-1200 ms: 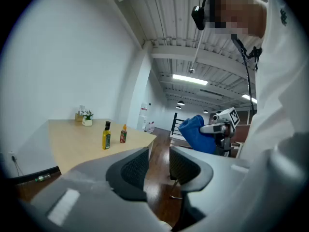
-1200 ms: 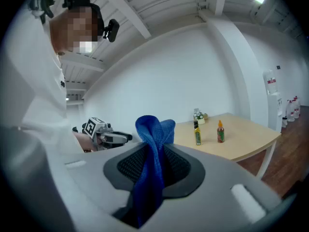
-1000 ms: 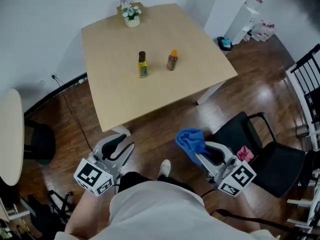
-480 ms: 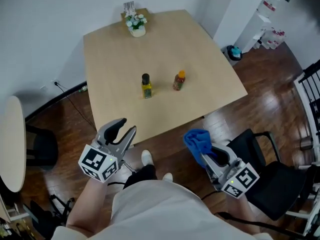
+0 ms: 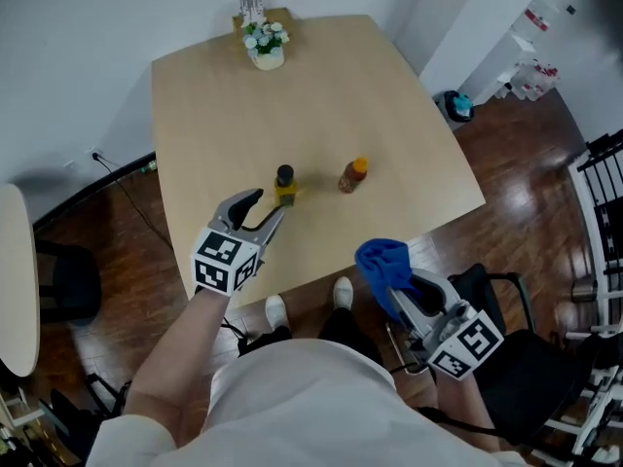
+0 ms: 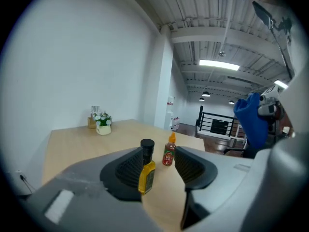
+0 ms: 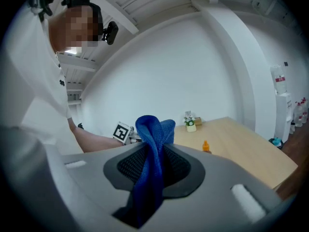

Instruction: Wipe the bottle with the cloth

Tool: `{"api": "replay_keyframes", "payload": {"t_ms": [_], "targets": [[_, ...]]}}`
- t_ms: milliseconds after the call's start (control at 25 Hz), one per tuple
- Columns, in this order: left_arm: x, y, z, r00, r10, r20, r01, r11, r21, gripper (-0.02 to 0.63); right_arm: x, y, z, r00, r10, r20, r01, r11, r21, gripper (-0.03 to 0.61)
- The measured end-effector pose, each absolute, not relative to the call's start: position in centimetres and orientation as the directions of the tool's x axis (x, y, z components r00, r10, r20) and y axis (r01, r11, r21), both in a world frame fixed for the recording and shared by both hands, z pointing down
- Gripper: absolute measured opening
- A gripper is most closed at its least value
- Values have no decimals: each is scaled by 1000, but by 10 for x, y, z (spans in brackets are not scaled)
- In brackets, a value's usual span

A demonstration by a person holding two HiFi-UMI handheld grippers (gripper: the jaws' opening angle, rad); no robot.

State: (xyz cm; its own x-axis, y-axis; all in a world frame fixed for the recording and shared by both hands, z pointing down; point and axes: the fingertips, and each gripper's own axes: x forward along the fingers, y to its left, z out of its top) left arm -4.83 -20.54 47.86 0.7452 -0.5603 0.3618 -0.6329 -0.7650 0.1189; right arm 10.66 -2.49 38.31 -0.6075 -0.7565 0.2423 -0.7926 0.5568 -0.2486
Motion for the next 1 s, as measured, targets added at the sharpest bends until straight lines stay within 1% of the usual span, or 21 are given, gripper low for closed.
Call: {"api": "replay_keyframes", "payload": {"t_ms": [280, 400, 480, 520, 800, 1000], "targets": [[-15, -265, 519, 651, -621, 436, -721, -686, 99, 244, 139, -77, 378, -680, -678, 279, -733, 636, -241, 97], [-7, -277, 529, 606, -660, 444, -762, -643, 83, 242, 162, -94, 379, -696, -657, 289, -717, 654, -241, 97], [-3, -282, 530, 579, -689, 435, -784, -618, 64, 208, 176, -104, 381, -705, -644, 299, -708, 663, -241, 97], [-1, -284, 529, 570, -701, 428, -791, -610, 54, 165, 183, -109, 381, -708, -639, 301, -704, 668, -241, 97], [1, -282, 526, 527, -730, 435, -813, -582, 9, 160, 199, -133, 383, -753, -589, 293, -654, 718, -236, 97], [9, -267, 489, 566, -721, 399, -792, -610, 20, 160, 189, -147, 374, -790, -556, 259, -609, 763, -219, 97]]}}
